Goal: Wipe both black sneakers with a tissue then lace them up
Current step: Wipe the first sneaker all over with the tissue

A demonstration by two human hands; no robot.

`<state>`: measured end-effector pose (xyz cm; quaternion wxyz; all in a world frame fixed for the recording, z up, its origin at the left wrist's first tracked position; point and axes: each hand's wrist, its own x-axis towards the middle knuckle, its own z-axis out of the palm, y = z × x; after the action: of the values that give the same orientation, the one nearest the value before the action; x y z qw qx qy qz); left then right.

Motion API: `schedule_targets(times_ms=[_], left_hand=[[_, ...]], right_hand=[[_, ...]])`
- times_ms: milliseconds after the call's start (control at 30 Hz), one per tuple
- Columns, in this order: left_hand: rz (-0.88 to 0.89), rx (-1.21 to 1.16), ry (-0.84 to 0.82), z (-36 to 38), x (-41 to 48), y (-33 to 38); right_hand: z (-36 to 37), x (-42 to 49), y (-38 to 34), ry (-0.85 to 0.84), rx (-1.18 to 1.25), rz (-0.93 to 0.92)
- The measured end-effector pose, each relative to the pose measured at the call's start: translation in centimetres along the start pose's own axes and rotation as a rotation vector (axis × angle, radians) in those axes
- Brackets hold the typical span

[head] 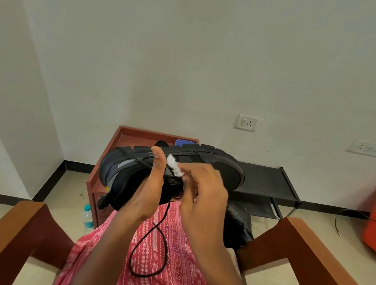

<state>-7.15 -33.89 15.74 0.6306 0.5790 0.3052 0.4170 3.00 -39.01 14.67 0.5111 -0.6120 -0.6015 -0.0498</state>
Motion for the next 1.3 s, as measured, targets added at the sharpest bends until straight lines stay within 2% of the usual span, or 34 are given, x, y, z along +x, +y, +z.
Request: schedule_targets(times_ms=[200, 367, 667, 800, 900, 1133, 1300], left_hand=[[0.002, 0.000, 0.071, 0.1, 0.2, 0.0], [0.005, -0.045, -0.015, 0.2, 0.3, -0.3], [-0.005, 0.030, 0.038, 0.0, 0.0, 0.2], [-0.032, -0.021, 0.017, 0.2, 0.2, -0.2], [-0.024, -0.004, 0.027, 0.2, 0.2, -0.2], [-0.017, 0.133, 0.058, -0.1, -0.2, 0.1], [0.004, 0.035, 0.053, 0.1, -0.2, 0.2]], right_hand=[[0.3, -0.1, -1.0, 0.008, 0.014, -0.051], [0.8, 2.3, 1.2, 0.029, -0.123, -0.034], [-0.1, -0.4, -1.2, -0.039, 0.037, -0.062], [0.2, 1.4, 1.3, 0.029, -0.140, -0.036], [0.1, 2.4, 2.3, 0.082, -0.159, 0.017], [-0.4, -0.1, -1.3, -0.032, 0.058, -0.042], [-0.1, 1.2, -0.2, -0.024, -0.069, -0.080]])
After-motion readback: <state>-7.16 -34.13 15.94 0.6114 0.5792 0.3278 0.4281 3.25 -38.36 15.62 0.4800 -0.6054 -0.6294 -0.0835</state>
